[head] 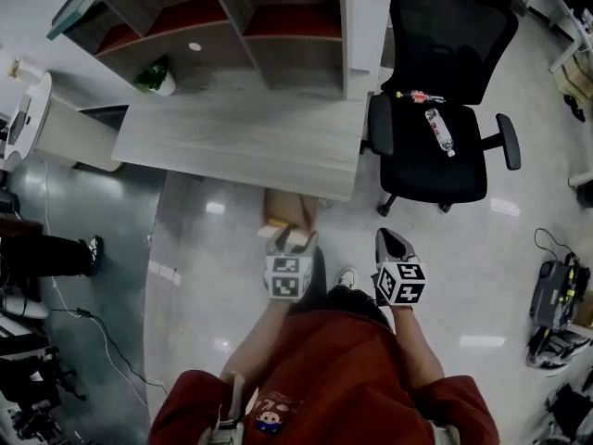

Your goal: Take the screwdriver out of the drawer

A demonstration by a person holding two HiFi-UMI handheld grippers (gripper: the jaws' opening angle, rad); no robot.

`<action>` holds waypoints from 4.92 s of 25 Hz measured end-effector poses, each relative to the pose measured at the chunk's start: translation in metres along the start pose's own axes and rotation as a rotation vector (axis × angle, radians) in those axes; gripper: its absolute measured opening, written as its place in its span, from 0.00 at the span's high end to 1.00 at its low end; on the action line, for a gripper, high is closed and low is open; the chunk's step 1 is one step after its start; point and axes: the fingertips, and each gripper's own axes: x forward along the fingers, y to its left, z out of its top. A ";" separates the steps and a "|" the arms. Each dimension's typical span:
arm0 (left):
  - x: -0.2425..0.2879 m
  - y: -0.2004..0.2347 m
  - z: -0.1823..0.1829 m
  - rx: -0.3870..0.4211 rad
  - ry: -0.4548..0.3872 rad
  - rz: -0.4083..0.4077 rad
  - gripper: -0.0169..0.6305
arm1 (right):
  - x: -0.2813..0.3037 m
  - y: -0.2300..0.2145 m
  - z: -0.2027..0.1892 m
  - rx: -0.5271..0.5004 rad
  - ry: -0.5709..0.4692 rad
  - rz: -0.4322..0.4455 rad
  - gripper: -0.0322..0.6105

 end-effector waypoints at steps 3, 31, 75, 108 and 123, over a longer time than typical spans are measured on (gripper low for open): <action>0.016 0.013 -0.013 -0.008 0.020 0.007 0.56 | 0.011 0.001 -0.012 0.000 0.027 0.000 0.95; 0.186 0.115 -0.134 -0.116 0.285 -0.004 0.60 | 0.104 0.020 -0.090 -0.061 0.303 -0.009 0.95; 0.257 0.133 -0.187 -0.203 0.367 0.072 0.83 | 0.127 0.015 -0.113 -0.032 0.366 -0.066 0.95; 0.109 0.092 -0.119 -0.116 0.236 0.089 0.89 | 0.068 0.042 -0.064 -0.102 0.171 0.054 0.95; 0.020 0.045 -0.076 -0.064 0.100 0.077 0.89 | 0.029 0.038 -0.039 -0.145 0.066 0.075 0.95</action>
